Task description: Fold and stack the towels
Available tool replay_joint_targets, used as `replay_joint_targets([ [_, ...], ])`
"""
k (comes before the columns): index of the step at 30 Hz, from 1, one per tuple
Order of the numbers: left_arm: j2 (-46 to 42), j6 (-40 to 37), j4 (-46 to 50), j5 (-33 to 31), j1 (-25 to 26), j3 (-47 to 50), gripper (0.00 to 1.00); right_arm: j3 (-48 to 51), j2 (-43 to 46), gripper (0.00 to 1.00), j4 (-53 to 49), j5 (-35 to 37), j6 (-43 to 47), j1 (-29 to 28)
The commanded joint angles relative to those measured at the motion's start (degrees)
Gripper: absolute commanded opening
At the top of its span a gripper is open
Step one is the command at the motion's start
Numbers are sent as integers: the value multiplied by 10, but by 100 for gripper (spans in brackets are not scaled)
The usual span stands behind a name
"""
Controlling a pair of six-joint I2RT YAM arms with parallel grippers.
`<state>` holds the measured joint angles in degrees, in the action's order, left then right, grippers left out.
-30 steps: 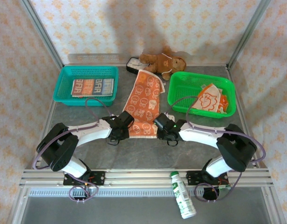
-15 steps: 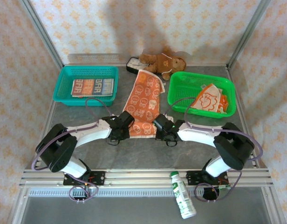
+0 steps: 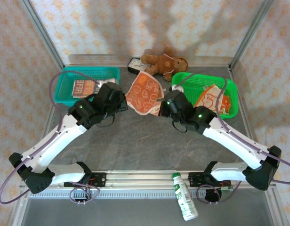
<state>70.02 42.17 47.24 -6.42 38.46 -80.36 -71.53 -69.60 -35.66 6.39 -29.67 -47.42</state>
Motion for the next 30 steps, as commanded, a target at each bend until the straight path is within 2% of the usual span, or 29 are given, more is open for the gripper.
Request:
replay_joint_targets([
  [1, 27, -60, 41, -56, -15, -82, 0, -84, -21, 0, -23, 53, 67, 27],
  [10, 168, -159, 51, -9, -99, -340, 0, -284, -136, 0, 10, 30, 163, 113],
  [14, 226, -178, 66, 5, -116, -441, 0, -348, -178, 0, 20, 11, 176, 138],
  [19, 278, -191, 94, -5, -121, -556, 0, -432, -223, 0, 13, -13, 203, 151],
  [25, 278, -192, 83, -14, -126, -582, 0, -488, -249, 0, -3, -28, 212, 152],
  [30, 248, -170, 86, 13, -125, -559, 0, -487, -229, 0, -8, -61, 202, 152],
])
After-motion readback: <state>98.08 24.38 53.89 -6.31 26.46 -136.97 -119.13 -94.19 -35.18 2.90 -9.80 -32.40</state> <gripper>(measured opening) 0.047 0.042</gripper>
